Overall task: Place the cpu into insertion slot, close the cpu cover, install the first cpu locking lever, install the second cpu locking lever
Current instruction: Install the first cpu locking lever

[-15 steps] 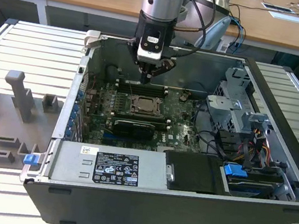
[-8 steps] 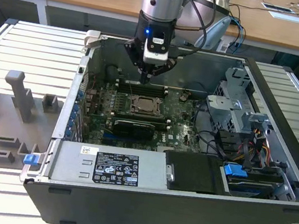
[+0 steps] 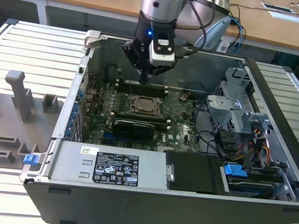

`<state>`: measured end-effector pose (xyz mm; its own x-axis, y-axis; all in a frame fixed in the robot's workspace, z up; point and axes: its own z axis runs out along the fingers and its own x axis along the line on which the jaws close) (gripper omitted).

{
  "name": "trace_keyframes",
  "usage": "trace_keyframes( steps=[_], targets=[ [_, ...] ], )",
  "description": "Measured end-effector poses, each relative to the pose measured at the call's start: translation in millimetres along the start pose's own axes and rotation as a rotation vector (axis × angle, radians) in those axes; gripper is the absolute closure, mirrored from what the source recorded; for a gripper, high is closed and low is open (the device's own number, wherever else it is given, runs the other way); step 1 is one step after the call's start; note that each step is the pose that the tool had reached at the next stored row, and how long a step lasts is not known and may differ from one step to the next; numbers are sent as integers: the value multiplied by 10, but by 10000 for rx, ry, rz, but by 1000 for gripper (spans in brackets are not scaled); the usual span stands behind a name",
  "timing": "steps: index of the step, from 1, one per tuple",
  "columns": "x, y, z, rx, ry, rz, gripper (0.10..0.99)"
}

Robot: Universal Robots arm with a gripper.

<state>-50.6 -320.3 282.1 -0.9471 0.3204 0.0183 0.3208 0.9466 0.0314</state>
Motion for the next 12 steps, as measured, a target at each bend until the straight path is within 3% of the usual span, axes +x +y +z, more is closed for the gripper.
trace_keyframes(
  steps=[12],
  targets=[
    [-1,-1,28,47,80,-2521,980]
  ],
)
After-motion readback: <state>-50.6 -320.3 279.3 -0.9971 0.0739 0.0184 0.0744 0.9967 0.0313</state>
